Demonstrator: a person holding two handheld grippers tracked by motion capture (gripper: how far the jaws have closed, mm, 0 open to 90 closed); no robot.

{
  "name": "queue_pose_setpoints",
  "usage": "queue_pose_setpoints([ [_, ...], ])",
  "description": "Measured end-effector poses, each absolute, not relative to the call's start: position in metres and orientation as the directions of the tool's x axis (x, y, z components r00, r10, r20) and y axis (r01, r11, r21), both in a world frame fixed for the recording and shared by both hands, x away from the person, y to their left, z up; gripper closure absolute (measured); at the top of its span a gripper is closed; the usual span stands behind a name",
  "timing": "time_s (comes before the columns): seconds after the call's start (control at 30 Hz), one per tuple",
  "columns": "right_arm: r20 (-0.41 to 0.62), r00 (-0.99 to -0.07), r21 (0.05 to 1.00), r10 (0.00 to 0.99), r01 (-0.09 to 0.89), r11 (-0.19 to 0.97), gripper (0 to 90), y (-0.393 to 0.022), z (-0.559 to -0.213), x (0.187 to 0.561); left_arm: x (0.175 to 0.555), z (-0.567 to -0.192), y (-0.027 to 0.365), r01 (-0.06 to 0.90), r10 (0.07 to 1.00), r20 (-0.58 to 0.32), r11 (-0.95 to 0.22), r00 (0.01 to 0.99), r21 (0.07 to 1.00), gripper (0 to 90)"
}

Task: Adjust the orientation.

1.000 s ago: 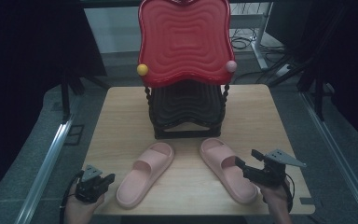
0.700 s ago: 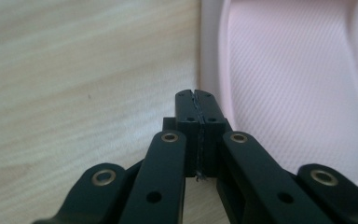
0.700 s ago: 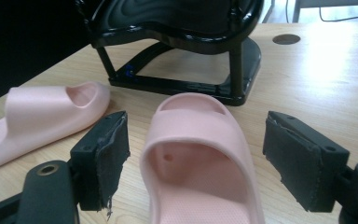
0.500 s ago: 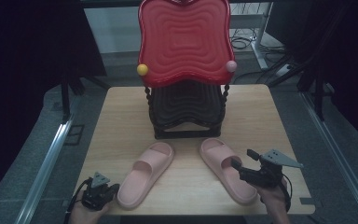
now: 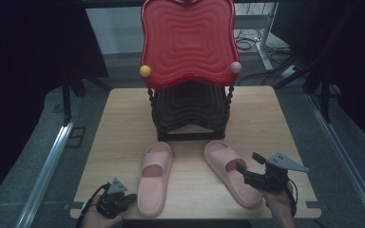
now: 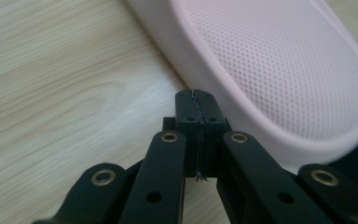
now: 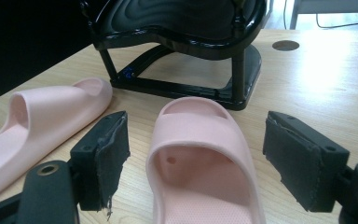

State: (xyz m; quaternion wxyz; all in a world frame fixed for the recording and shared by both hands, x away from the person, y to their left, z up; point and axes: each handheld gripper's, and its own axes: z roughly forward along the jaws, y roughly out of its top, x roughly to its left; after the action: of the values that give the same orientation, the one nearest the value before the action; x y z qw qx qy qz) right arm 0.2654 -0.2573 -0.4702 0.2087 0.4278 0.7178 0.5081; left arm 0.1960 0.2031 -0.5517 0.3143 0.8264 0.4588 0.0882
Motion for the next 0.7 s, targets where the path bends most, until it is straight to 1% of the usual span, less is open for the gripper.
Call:
queue_pose_setpoints([
  [0.3, 0.139, -0.542, 0.906, 0.829, 0.407, 0.114, 22.5, -0.257, -0.471, 0.264, 0.193, -0.549, 0.158, 0.627, 0.719, -0.137, -0.478, 0.682, 0.615, 89.4],
  [0.53, 0.132, -0.55, 0.896, 0.824, 0.422, 0.138, 22.5, -0.254, -0.475, 0.262, 0.198, -0.553, 0.138, 0.596, 0.677, -0.146, -0.498, 0.721, 0.63, 87.8],
  [0.6, 0.129, -0.55, 0.894, 0.825, 0.425, 0.143, 22.5, -0.254, -0.478, 0.263, 0.197, -0.552, 0.14, 0.585, 0.679, -0.131, -0.498, 0.722, 0.64, 85.2],
  [0.67, 0.126, -0.554, 0.89, 0.823, 0.429, 0.153, 22.5, -0.251, -0.479, 0.263, 0.196, -0.546, 0.148, 0.559, 0.689, -0.109, -0.474, 0.717, 0.681, 78.4],
  [0.7, 0.12, -0.562, 0.892, 0.818, 0.423, 0.16, 22.6, -0.249, -0.48, 0.262, 0.195, -0.541, 0.155, 0.547, 0.699, -0.112, -0.438, 0.706, 0.713, 74.0],
])
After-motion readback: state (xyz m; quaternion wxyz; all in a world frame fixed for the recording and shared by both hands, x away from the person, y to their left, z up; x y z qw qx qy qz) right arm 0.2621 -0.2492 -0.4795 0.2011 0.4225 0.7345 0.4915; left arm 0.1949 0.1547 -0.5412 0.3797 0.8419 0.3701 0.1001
